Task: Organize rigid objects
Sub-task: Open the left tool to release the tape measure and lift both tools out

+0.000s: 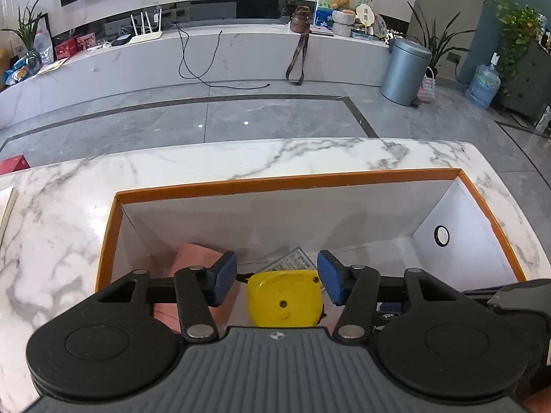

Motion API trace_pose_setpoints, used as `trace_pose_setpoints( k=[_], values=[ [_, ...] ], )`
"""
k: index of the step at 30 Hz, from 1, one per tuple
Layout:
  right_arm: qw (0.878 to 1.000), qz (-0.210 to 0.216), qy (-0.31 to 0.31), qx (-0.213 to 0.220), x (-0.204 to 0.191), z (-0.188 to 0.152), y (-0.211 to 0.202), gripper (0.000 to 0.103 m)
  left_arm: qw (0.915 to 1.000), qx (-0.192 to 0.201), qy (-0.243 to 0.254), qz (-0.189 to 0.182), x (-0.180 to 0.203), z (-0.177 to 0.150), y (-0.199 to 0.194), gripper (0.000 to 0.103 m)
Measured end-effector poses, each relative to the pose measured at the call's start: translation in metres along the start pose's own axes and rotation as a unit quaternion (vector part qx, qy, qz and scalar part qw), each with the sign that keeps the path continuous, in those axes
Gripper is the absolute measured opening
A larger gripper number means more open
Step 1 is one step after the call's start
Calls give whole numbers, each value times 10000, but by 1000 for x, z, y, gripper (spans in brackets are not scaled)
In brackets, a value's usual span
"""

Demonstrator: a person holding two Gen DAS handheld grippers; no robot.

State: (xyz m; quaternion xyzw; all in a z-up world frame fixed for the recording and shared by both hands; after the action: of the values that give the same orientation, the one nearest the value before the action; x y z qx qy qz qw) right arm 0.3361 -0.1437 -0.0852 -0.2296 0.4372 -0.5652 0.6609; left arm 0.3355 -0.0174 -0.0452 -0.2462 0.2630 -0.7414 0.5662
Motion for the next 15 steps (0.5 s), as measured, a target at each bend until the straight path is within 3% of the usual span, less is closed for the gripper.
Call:
trace_pose_setpoints(
  k=[6, 12, 15],
  values=[
    [9967, -407, -559, 422, -6, 4, -15, 59, 9998, 14, -25, 218, -2, -3, -8, 59],
    [9908, -663, -978, 664, -10, 3, -24, 64, 9990, -229, -73, 378, -3, -10, -11, 58],
    [9873, -712, -1109, 883, -10, 3, -33, 64, 9993, -85, -67, 370, -3, -9, -21, 58]
  ],
)
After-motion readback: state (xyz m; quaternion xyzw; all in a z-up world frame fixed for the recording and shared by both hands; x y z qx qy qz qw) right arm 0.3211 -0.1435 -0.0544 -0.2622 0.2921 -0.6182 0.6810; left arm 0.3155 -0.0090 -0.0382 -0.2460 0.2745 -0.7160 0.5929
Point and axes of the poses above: each gripper's, at about its wrist camera, not at the fingertips, and y roughly the way its jaws point, x to its right, z to its top, the point moved 7 cm from there along y, roughly the way its jaws point, and after that the axes turned 9 degrees about x, right-handed, at the moved point
